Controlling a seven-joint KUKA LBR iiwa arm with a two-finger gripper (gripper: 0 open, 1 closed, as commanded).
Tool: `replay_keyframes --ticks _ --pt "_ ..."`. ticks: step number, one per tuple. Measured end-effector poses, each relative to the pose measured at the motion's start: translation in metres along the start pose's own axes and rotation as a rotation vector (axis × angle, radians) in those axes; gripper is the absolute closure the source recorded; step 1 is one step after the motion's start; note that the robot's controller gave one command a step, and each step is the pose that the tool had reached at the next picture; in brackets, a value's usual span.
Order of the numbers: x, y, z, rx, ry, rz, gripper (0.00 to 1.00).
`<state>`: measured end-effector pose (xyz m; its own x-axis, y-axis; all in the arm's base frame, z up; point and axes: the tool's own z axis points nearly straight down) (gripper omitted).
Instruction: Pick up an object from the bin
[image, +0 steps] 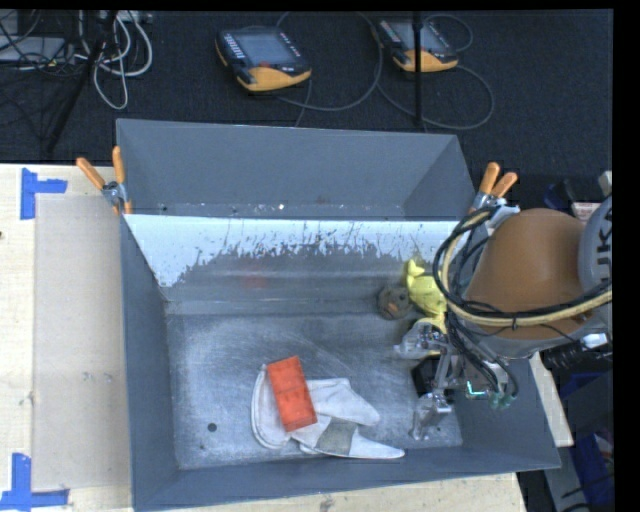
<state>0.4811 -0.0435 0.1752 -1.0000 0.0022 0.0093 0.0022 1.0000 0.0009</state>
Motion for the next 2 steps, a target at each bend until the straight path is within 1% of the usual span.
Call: replay_keyframes --ticks 1,2 --pt "-0.002 0.000 -0.003 0.001 -0.007 -0.002 0.00" --pt "-0.014 -0.061 0.058 0.001 -0.014 -0.044 0.00"
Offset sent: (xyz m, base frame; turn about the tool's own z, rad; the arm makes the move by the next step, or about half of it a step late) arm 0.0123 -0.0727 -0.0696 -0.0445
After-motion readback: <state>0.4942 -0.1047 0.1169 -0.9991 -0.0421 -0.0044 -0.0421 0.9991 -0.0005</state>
